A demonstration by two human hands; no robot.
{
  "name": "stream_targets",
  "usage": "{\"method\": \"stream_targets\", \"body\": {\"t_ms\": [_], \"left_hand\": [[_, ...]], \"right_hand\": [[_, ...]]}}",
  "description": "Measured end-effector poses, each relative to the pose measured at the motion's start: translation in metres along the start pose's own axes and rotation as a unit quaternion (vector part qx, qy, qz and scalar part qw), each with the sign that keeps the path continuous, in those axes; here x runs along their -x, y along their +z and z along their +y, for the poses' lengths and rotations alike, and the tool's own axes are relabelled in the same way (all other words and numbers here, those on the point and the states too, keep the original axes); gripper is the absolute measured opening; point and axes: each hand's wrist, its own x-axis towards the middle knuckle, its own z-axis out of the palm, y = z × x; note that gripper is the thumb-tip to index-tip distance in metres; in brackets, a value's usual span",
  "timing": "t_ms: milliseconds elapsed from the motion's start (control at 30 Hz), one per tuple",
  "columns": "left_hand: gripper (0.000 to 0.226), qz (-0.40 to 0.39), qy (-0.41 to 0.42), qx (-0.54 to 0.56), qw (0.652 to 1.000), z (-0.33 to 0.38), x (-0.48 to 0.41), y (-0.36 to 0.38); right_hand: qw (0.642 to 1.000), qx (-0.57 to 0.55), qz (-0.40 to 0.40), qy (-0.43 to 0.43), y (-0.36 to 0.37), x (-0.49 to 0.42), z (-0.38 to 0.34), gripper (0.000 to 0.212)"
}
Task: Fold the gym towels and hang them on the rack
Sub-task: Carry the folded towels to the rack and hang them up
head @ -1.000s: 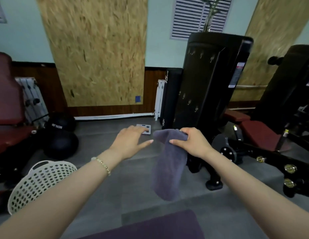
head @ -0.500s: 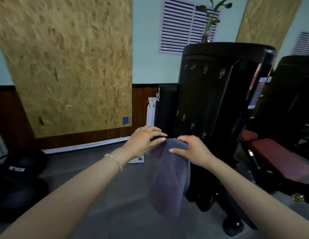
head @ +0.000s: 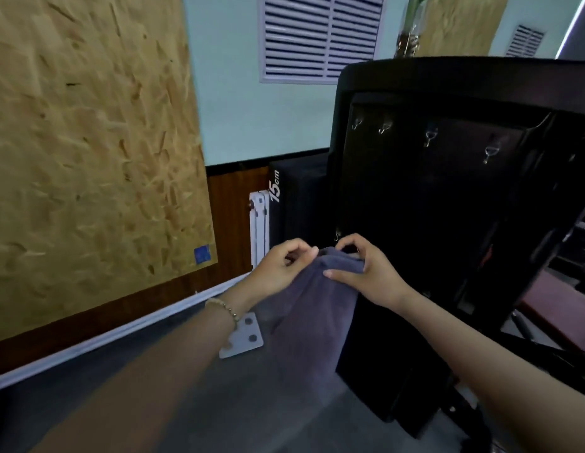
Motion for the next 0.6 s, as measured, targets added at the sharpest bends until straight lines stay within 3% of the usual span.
{"method": "stream_targets", "body": {"t_ms": [100,167,267,433,600], "left_hand": [[0.016,-0.048,-0.015,0.027,0.998,-0.026,-0.052,-0.030],[0.018,-0.086,-0.026,0.045,0.995,-0.042,-0.089,-0.047],[0.050,-0.097,-0.035,0.067,0.992,-0.070,-0.148,-0.064],[0.031,-0.125,0.026,0.080,0.989,-0.105,-0.239,-0.092],[0.042,-0.132,0.074,0.064,0.986,-0.130,-0.339,-0.113]], "right_hand": [[1.000,-0.008,0.002,-0.004,0.007,-0.055,0.012,0.053],[1.000,-0.016,0.009,-0.009,0.009,-0.094,0.022,0.049],[1.000,-0.022,0.013,-0.012,0.009,-0.152,0.042,0.032],[1.000,-0.009,0.006,0.015,0.008,-0.242,0.062,0.023],[0.998,0.026,0.008,0.057,-0.009,-0.321,0.081,0.026]]}}
